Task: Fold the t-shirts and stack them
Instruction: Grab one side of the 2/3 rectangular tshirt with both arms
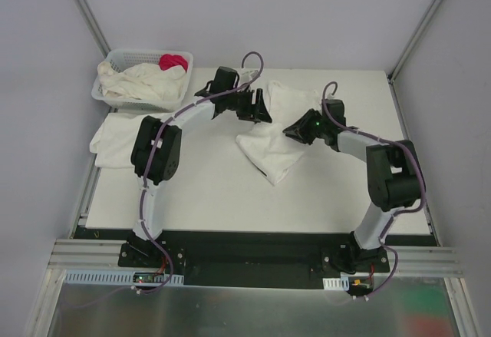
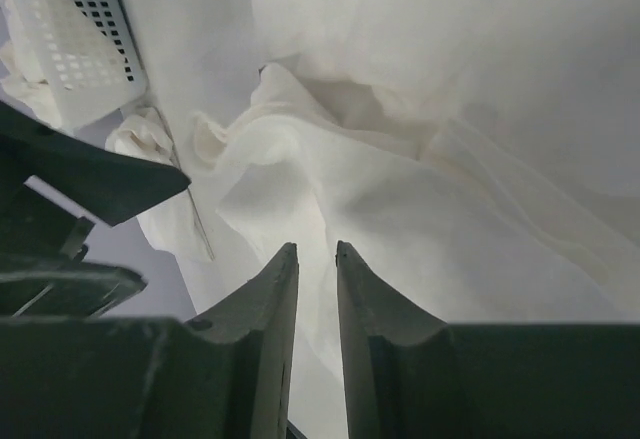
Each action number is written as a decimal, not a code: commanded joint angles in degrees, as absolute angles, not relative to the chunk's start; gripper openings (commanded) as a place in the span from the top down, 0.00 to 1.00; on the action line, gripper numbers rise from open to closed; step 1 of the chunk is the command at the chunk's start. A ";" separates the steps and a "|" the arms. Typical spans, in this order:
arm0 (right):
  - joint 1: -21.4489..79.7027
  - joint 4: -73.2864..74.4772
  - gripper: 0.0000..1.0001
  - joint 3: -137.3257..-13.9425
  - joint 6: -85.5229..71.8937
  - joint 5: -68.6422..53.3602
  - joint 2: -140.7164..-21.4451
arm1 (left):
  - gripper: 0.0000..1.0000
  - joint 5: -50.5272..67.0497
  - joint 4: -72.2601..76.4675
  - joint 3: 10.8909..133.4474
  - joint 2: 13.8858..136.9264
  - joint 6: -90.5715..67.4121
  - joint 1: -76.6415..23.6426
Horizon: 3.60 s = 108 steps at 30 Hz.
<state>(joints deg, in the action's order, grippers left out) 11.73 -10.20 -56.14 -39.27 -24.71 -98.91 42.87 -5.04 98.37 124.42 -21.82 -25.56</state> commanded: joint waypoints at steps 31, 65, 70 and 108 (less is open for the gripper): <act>13.64 -16.52 0.86 -68.48 -47.72 -28.48 -122.52 | 0.39 40.25 -4.13 90.18 117.17 -19.42 -25.58; 18.63 -15.21 0.90 -51.86 -46.76 -27.86 -108.99 | 0.41 41.40 -2.82 87.98 116.99 -21.80 -25.66; 17.76 -15.03 0.88 -50.62 -44.91 -28.47 -106.97 | 0.41 41.40 -1.14 86.66 116.63 -22.41 -25.66; 12.83 6.31 0.78 -94.02 -34.89 -24.25 -130.76 | 0.41 42.89 3.34 89.20 112.85 -22.76 -25.05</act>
